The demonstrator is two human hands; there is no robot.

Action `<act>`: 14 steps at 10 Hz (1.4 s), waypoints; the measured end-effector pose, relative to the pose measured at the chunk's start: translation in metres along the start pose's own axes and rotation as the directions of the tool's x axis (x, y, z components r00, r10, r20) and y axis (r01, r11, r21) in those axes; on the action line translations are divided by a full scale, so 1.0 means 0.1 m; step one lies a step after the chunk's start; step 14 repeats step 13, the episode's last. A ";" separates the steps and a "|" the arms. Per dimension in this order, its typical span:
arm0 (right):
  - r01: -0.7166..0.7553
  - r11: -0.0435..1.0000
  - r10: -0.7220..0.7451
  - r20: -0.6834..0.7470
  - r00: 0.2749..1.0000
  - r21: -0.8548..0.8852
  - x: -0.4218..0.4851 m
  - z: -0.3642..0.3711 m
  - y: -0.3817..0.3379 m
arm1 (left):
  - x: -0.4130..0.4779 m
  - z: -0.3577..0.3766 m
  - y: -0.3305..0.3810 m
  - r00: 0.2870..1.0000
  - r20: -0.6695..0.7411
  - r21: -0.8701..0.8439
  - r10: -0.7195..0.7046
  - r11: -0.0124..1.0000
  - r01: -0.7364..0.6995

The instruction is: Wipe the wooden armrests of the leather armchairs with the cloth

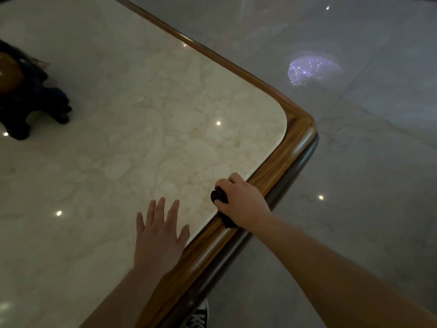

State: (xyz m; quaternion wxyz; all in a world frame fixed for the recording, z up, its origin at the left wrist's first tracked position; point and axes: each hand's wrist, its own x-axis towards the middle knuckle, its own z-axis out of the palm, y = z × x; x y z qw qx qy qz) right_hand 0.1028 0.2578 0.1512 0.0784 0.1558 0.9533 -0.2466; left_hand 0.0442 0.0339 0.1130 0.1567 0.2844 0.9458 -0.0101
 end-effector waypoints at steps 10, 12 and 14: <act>-0.017 0.993 0.010 -0.064 0.998 -0.117 1.02 0.96 -0.07 | 0.66 1.01 -0.68 0.996 0.082 0.062 0.021 0.998 -0.026; -0.024 0.994 0.016 -0.074 0.997 -0.109 0.91 0.76 -0.11 | 0.75 0.93 -0.67 0.986 0.168 0.063 -0.013 0.998 0.002; -0.033 0.996 0.023 -0.114 0.993 -0.085 0.85 0.57 -0.15 | 0.82 0.71 -0.64 0.986 0.156 0.009 -0.053 0.999 0.052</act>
